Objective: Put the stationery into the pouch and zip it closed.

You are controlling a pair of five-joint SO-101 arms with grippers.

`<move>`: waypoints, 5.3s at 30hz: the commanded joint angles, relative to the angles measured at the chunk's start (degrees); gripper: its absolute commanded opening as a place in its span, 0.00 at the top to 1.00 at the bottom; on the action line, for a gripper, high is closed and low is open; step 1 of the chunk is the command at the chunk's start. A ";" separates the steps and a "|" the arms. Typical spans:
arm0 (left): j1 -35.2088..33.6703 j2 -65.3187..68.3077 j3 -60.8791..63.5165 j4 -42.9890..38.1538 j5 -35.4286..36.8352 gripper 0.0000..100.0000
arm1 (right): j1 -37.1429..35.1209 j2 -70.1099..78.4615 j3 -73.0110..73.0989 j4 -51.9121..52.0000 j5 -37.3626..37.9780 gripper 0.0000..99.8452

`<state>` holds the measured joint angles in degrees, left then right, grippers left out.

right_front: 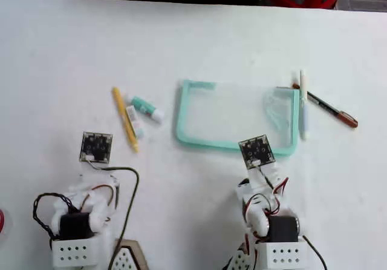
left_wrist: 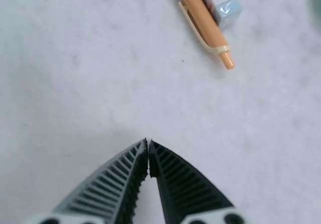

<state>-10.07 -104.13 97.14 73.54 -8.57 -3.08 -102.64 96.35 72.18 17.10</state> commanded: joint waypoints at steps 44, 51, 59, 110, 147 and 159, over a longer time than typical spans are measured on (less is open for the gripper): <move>-0.13 -0.48 -0.18 0.18 -0.44 0.97 | -2.42 -0.48 0.53 0.48 0.35 0.97; -0.13 -0.48 -0.18 0.18 -0.35 0.97 | -2.33 -0.48 0.53 0.48 0.53 0.97; 0.22 -0.48 -0.18 0.18 -0.53 0.97 | -2.51 -0.48 0.53 0.13 0.62 0.97; 20.79 -0.48 -17.93 -25.85 -1.14 0.97 | -0.04 35.82 -46.33 -4.88 5.19 0.96; 19.74 101.23 -77.27 -10.64 -0.09 0.97 | -3.47 43.30 -32.62 -24.84 -2.46 0.96; 16.22 109.58 -82.81 -8.00 7.47 0.97 | 4.44 43.91 -40.44 -18.68 -2.55 0.96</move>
<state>7.96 5.76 16.88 65.27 -5.23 -3.25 -58.77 62.86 48.88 15.08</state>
